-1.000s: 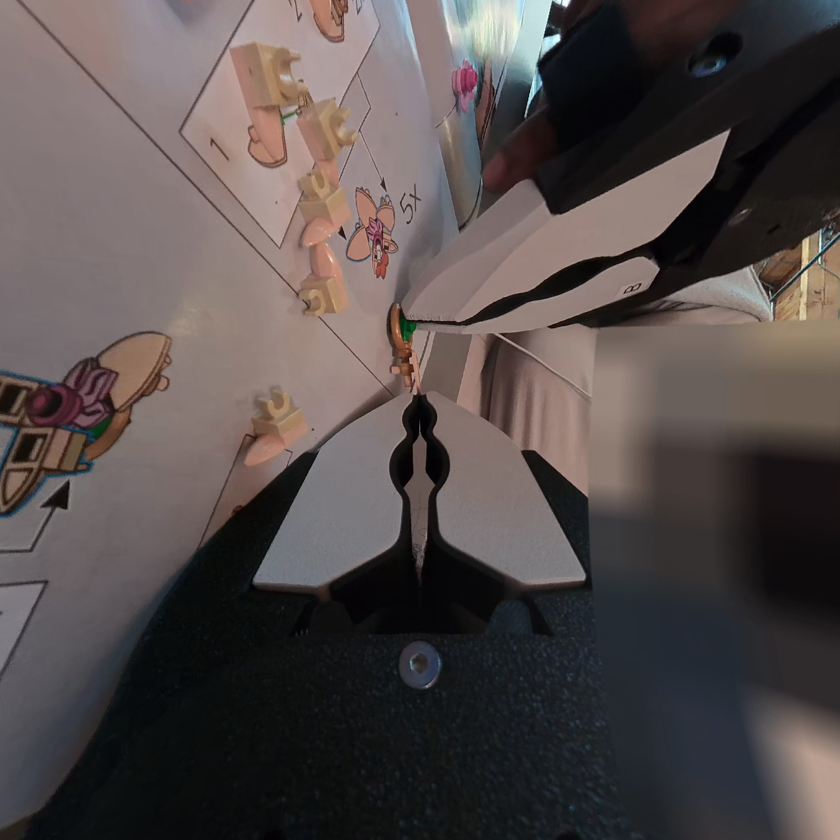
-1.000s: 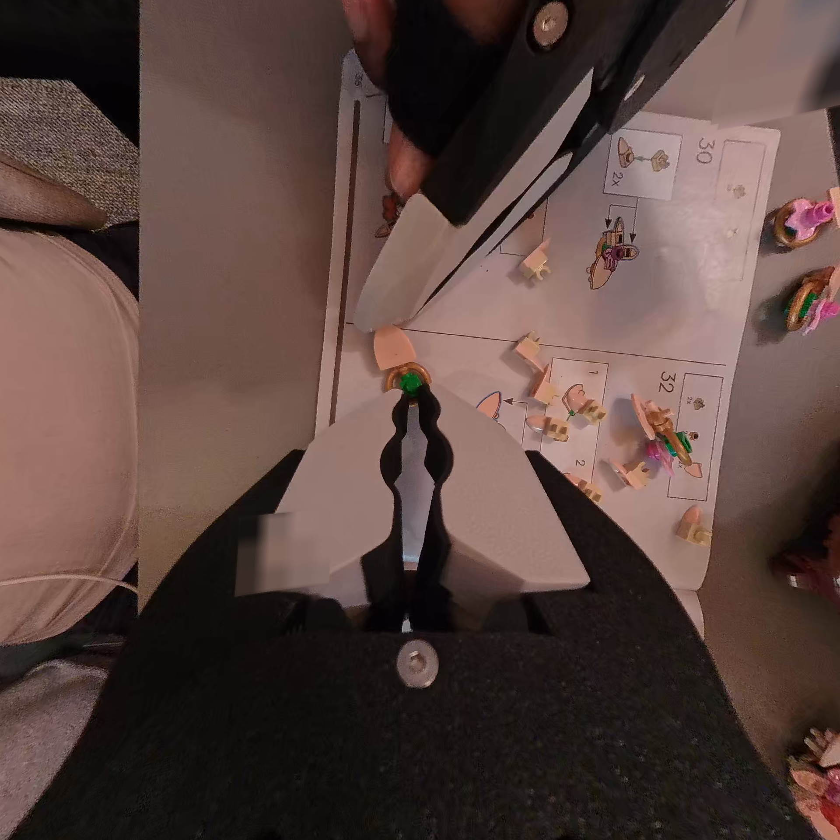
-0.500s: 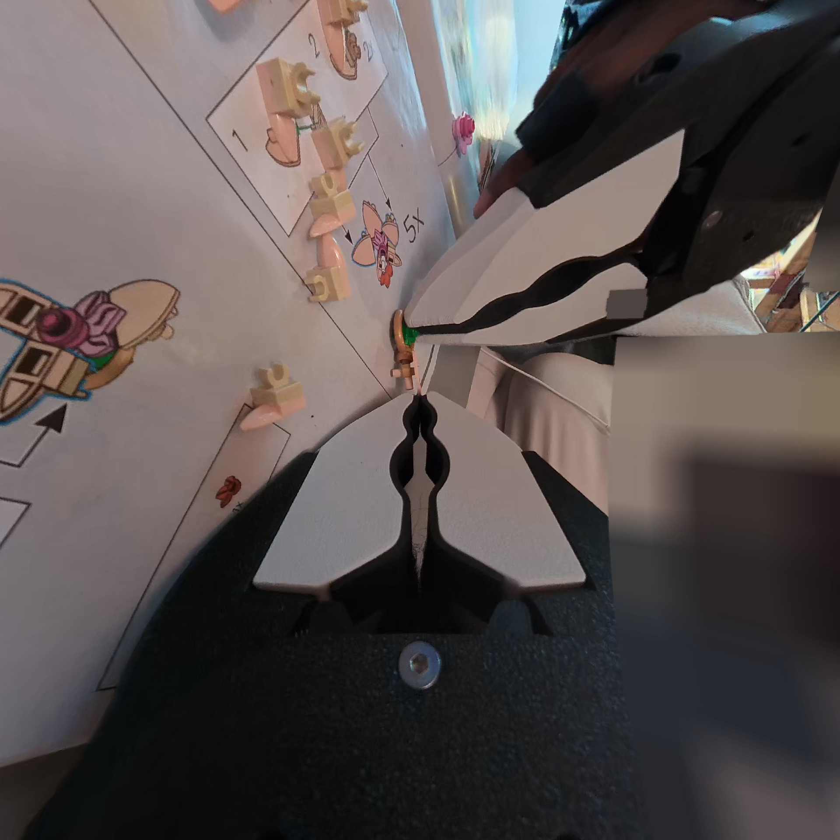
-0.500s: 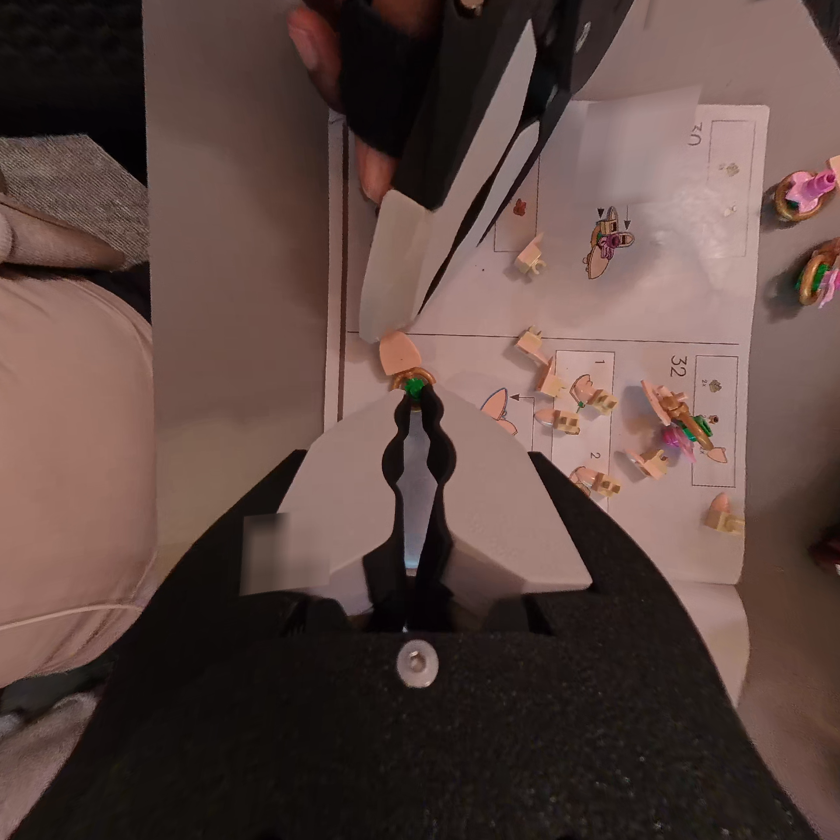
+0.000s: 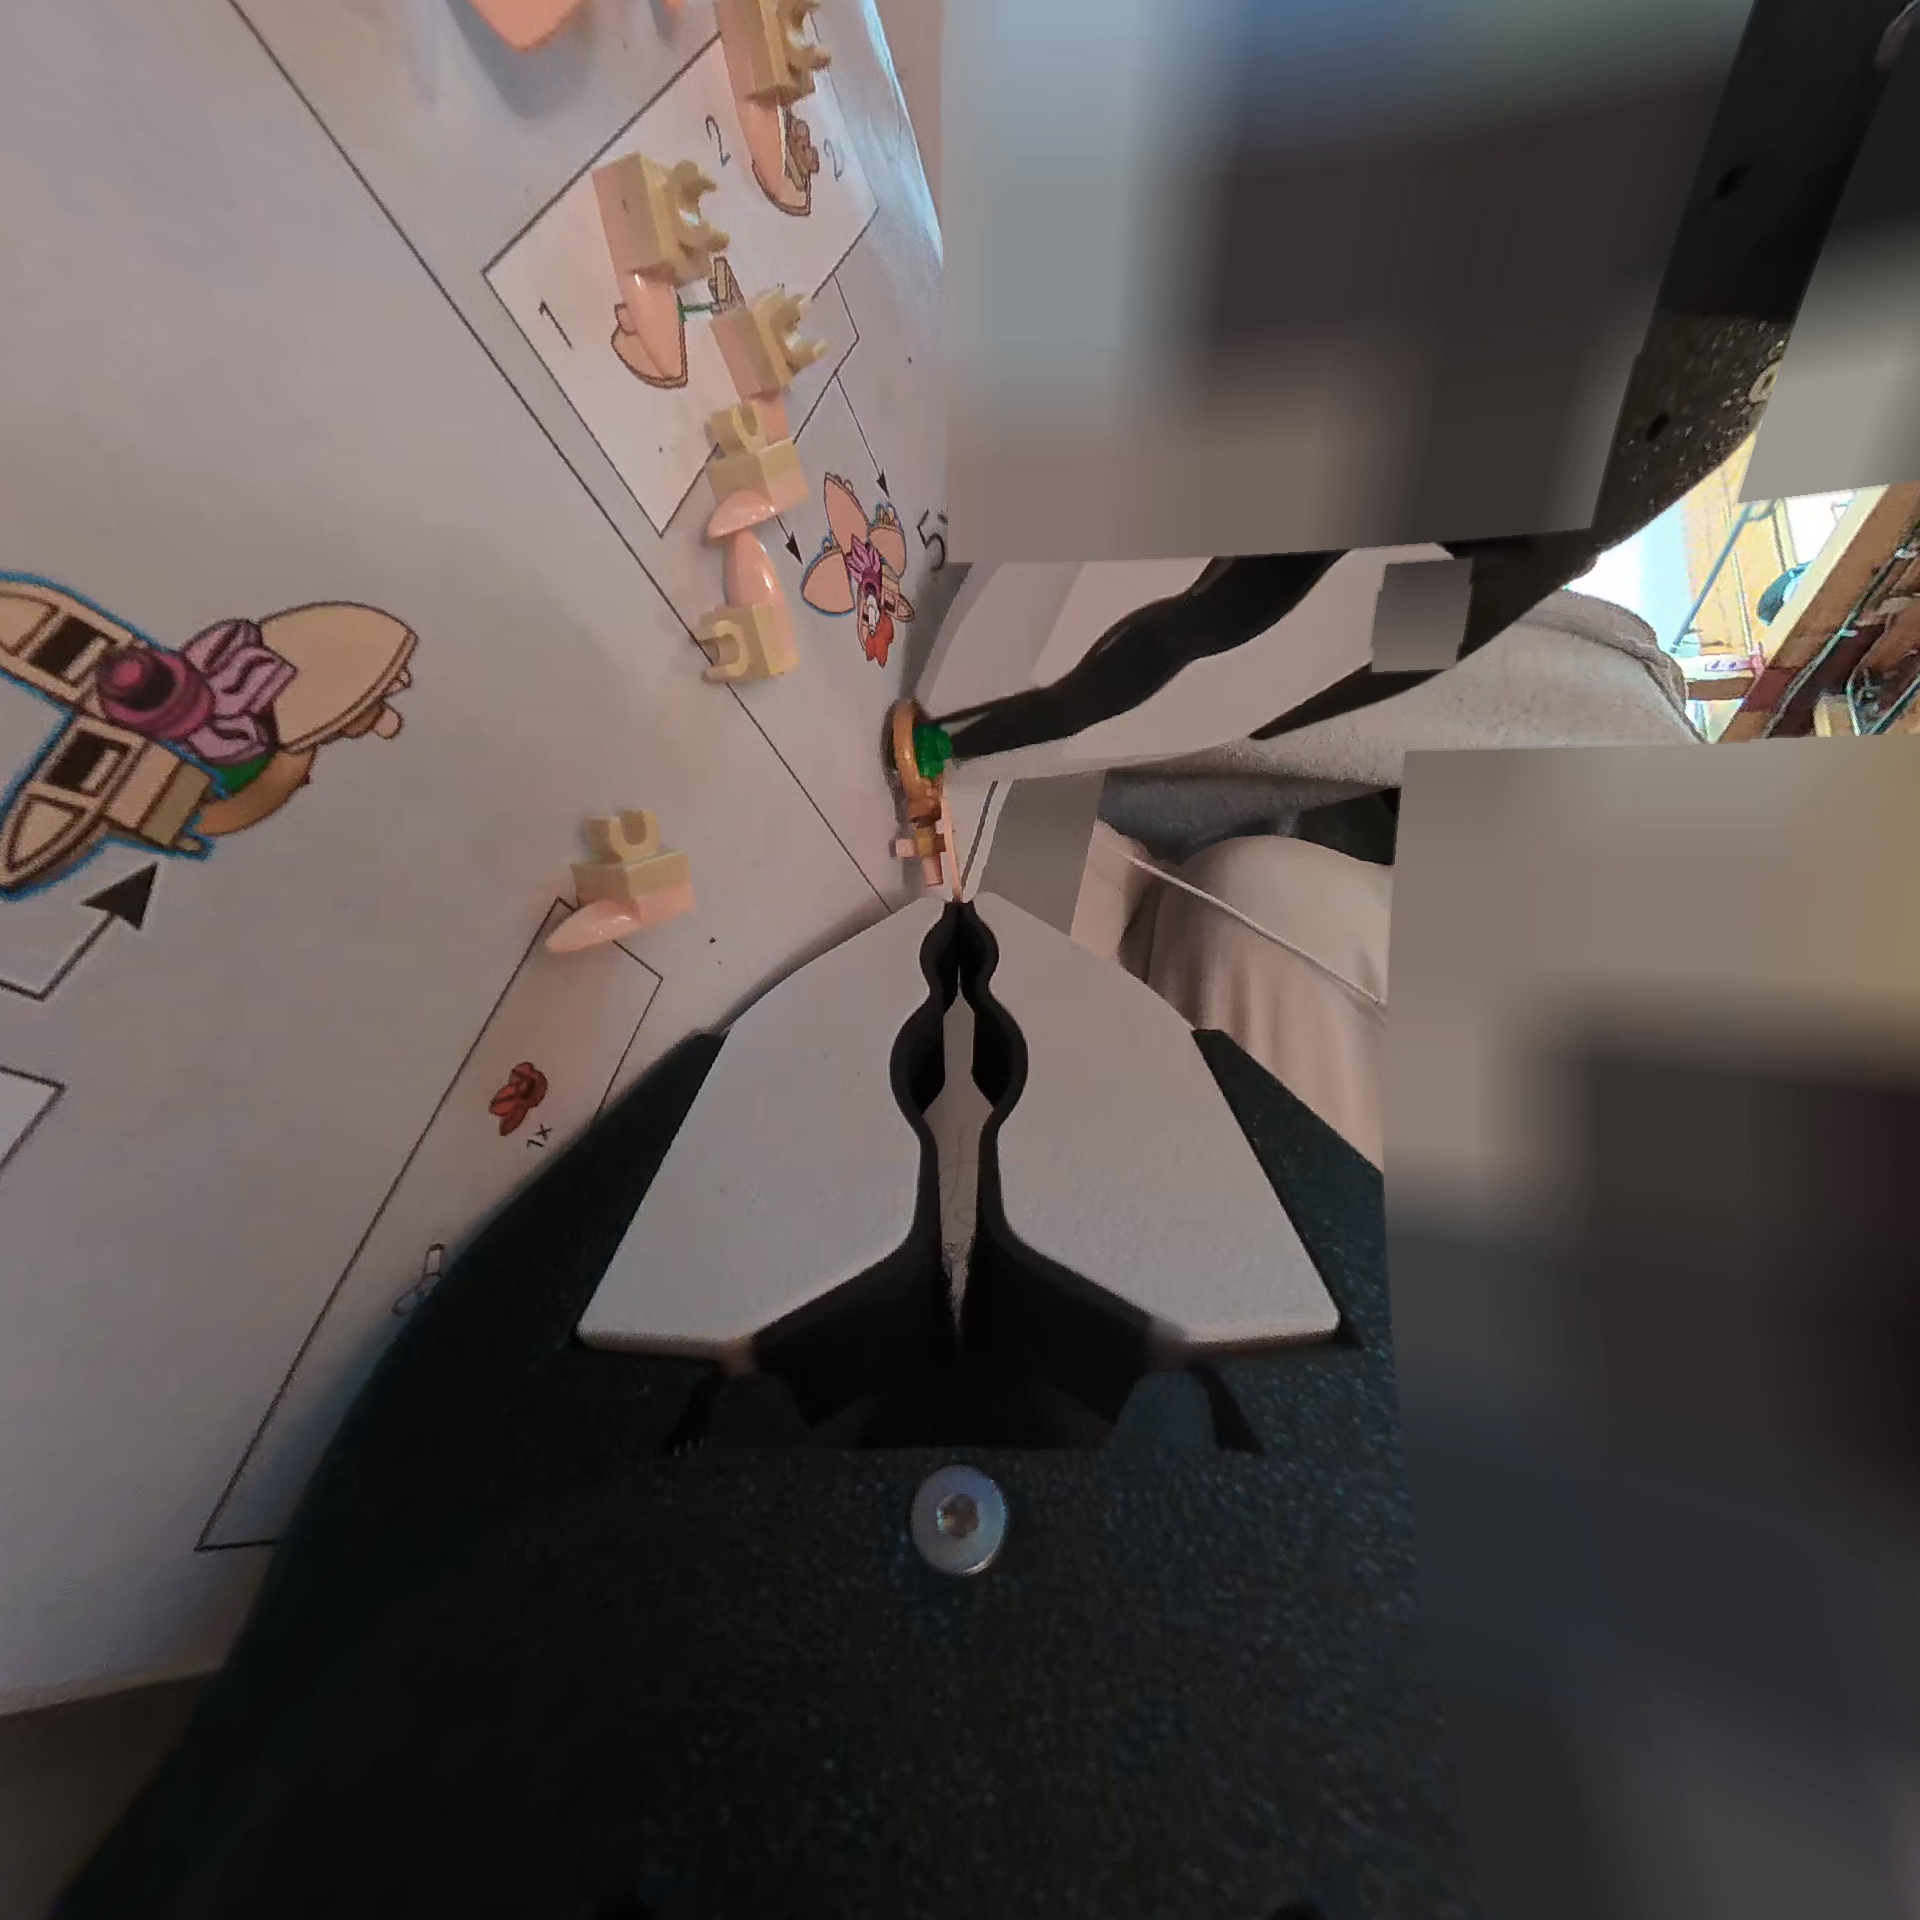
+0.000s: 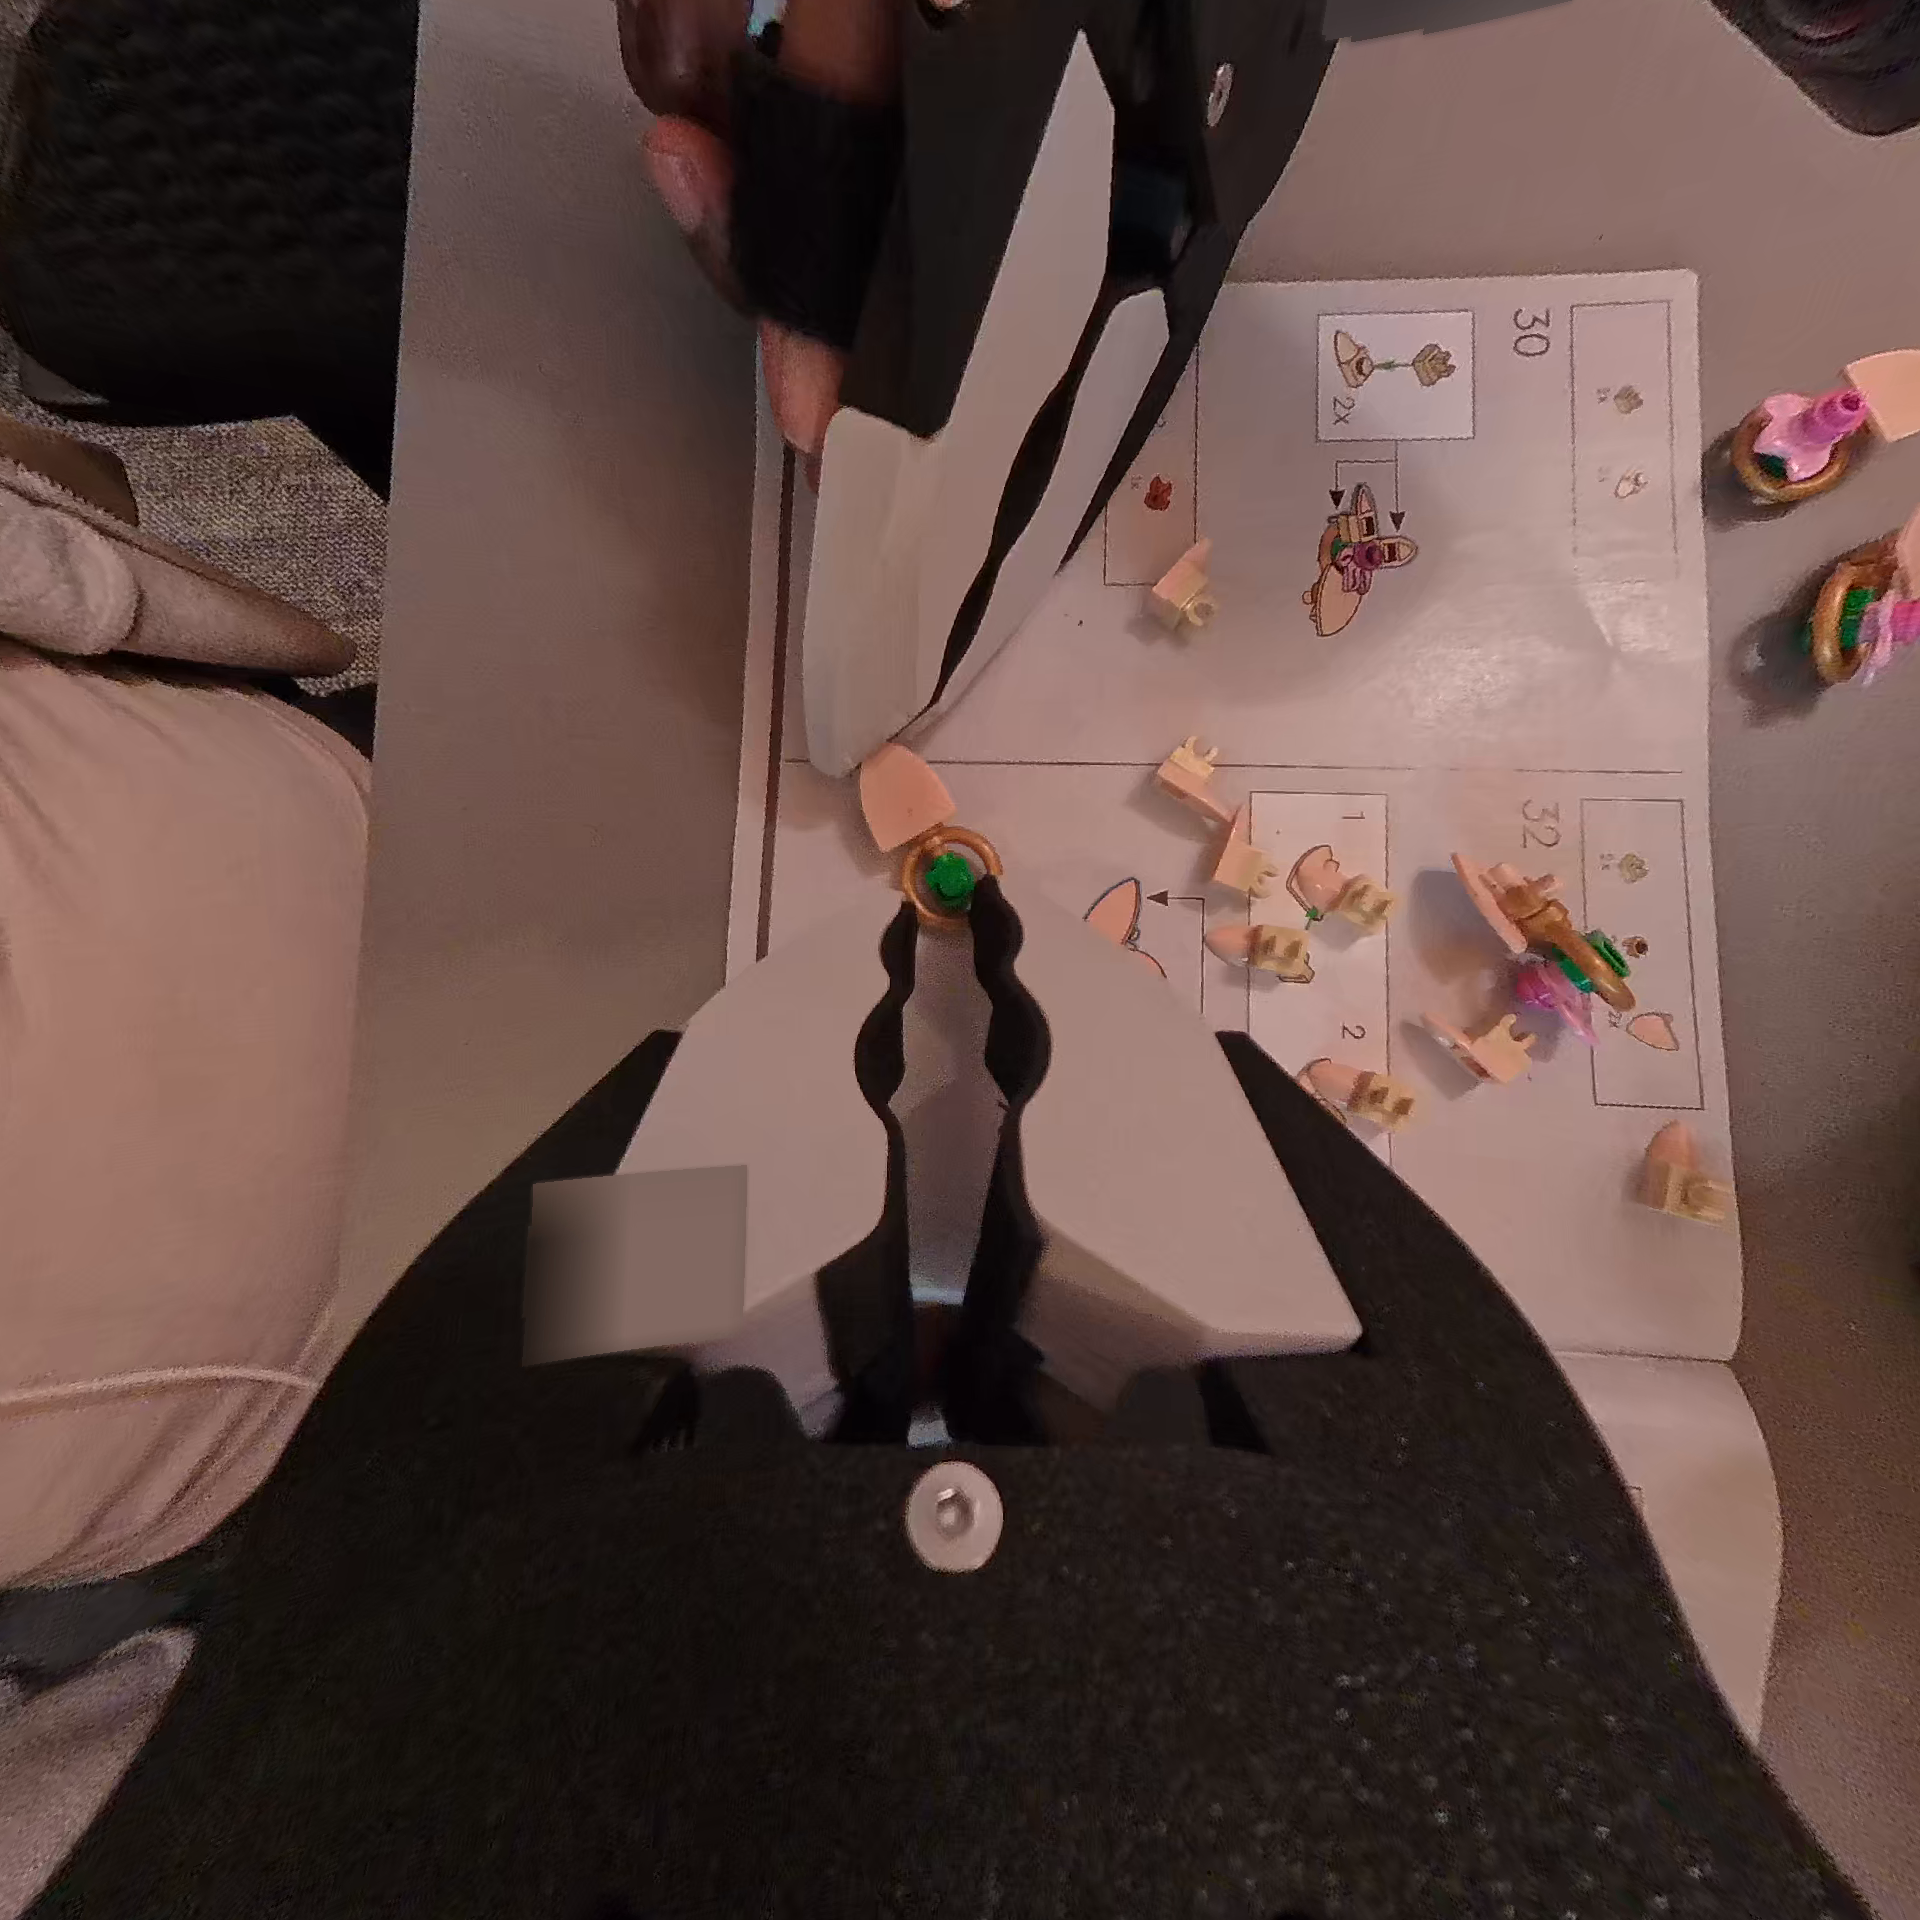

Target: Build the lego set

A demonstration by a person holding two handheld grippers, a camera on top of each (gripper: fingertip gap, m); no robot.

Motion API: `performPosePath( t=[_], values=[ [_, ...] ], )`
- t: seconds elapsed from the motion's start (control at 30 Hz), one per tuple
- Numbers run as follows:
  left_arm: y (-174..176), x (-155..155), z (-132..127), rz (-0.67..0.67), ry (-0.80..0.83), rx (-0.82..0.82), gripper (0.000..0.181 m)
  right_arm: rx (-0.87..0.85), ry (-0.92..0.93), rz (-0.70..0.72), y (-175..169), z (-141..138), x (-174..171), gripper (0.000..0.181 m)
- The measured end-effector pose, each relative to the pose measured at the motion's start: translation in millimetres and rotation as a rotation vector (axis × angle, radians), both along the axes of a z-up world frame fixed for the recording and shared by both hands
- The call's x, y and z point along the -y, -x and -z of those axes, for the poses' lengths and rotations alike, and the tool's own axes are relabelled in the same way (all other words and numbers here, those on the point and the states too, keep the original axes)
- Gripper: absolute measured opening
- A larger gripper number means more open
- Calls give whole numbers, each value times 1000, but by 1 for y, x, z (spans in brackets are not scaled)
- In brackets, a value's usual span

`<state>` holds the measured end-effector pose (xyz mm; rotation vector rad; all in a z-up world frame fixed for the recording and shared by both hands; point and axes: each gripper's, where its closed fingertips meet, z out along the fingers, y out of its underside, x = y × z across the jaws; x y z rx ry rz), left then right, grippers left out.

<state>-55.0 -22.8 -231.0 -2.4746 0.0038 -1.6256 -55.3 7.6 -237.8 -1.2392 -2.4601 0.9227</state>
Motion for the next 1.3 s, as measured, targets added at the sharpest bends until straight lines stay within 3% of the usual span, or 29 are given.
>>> performPosePath(
  t=[0.23, 0.37, 0.93, 1.3],
  values=[
    [0, 0, 0, 8, -1, 2, 0, -109, -123, -156, 4, -11, -4, 4],
    [0, 1, 0, 12, 3, 3, 0, -59, -162, -229, 3, -5, -2, 2],
    [1, 1, 0, 0, -22, -2, 0, 87, -207, -243, 1, 1, 0, 1],
    [-15, 2, 0, 64, -40, 2, 0, 19, -69, -216, 3, 1, 2, 3]
  ],
)
